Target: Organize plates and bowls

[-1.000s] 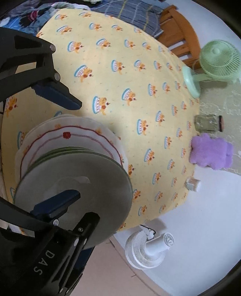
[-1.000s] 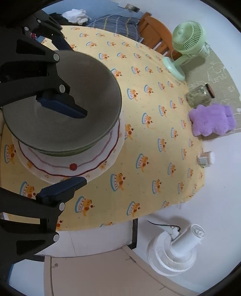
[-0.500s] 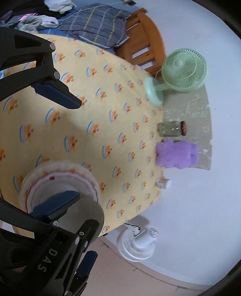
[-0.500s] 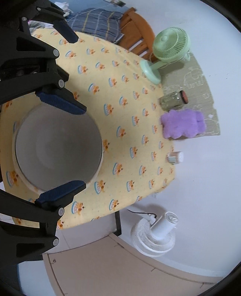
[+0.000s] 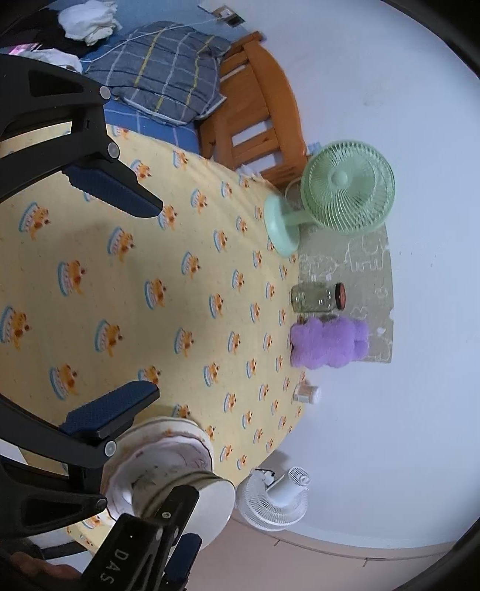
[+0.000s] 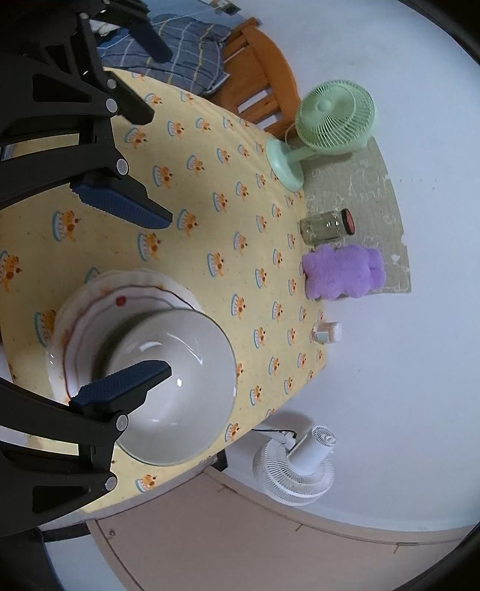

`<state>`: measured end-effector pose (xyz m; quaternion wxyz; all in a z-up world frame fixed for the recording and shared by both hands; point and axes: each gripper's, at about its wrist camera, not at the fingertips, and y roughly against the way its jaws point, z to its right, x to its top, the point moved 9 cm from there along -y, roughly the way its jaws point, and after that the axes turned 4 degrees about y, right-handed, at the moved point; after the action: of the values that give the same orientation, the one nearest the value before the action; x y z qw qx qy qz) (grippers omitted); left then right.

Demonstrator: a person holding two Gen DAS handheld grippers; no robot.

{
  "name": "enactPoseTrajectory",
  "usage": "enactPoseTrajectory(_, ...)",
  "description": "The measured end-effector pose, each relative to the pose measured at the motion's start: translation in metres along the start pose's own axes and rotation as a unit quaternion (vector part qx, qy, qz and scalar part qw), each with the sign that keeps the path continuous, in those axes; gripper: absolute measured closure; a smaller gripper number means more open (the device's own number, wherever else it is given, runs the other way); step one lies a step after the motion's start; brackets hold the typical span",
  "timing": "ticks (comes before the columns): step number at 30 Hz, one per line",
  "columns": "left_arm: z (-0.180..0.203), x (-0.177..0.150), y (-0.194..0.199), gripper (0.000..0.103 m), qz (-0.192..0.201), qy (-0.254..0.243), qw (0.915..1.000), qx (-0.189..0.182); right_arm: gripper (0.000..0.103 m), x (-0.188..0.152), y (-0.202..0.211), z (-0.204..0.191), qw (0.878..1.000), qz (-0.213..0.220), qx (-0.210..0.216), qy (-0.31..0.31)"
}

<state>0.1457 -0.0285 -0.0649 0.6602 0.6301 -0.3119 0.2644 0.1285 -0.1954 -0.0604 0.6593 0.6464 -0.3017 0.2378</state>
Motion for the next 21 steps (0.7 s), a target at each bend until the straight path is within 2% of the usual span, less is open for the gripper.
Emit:
enactPoseTrajectory(6,-0.012,-0.024,0.008,0.009,0.012,0.026,0.9996,-0.005,0.023,-0.022,0.01,-0.019,0.999,0.025,0.007,0.025)
enactPoseTrajectory(11,-0.015,-0.035,0.022,0.007,0.026,0.032,0.9992,-0.004,0.023,-0.038,0.019,-0.021,0.999,0.032,0.003,0.021)
enactPoseTrajectory(21,-0.021,-0.044,0.043,0.002,0.051,0.038,0.998,-0.002,0.021,-0.047,0.04,-0.021,0.998,0.063,0.001,0.014)
